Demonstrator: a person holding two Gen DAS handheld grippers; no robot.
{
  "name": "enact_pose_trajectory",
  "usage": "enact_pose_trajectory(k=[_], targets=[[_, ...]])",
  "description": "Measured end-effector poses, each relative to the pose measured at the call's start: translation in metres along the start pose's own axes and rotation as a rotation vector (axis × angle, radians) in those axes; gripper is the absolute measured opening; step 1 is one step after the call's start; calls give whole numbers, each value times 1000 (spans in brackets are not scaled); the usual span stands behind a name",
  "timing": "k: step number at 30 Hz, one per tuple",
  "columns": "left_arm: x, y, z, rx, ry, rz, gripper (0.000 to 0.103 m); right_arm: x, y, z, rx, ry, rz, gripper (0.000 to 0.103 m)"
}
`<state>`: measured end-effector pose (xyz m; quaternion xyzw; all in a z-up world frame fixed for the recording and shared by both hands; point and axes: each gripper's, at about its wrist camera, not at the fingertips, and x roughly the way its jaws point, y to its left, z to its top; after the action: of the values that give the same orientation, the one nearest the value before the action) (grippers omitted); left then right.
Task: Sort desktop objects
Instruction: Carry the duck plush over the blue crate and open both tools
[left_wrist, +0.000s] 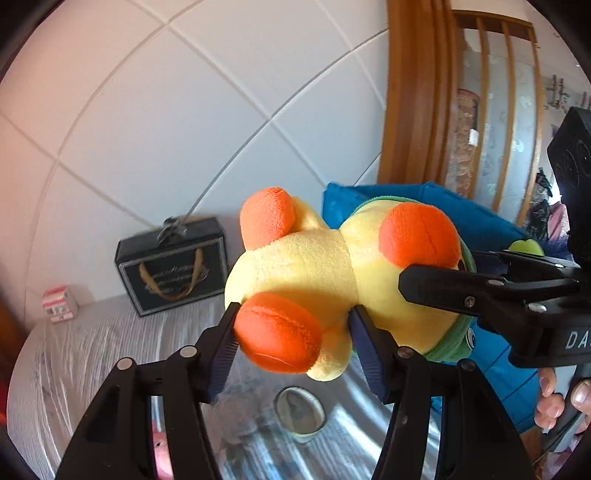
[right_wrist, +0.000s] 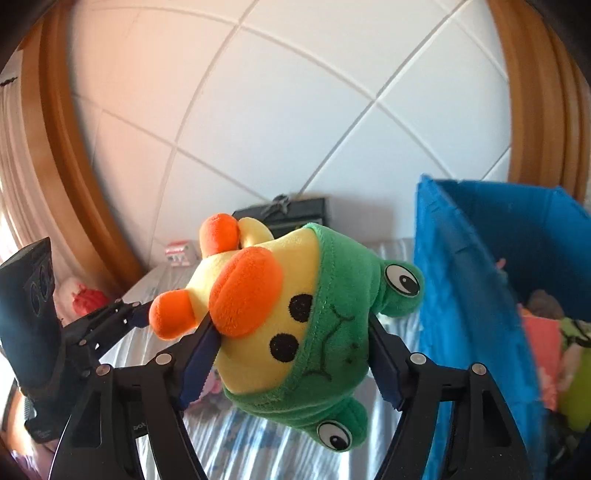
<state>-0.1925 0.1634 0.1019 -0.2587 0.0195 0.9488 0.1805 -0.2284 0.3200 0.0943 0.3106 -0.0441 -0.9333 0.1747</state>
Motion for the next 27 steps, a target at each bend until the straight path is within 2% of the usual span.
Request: enact_pose_trajectory(k=[5,10,12,14,15,17,21,24,26,27], targets=[[-6,-95,35,104,-66,-154,58,-106,-52,-5,71,-139,-136,71],[6,-199,45,213,-36,-318,58,-170,-115,-30,173,-157,-302,69],[11,-237,43,274,-23,-346,57,-181,-142,-45,224,-131,-329,61],[19,-269,38,329,34,-353,57,-189,-167,-60,282,-105,-345,60],[20,-283,35,363,23,-318,58,-194,-177,-66,296,-95,-379,60],[29,-298,31,389,56,-308,58,-200,-191,-78,300,-68,-442,60],[37,-300,29,370,94,-292,58,-215,-209,-94,306,-25,-445,60],[22,-292,25,356,52,-265,58,-208,-210,-97,301,1,-446,61],[12,-280,26,341,23,-257,65,-209,-209,-98,298,-2,-436,68],[5,-273,26,332,4,-248,68,-210,-206,-98,293,-4,-440,78]])
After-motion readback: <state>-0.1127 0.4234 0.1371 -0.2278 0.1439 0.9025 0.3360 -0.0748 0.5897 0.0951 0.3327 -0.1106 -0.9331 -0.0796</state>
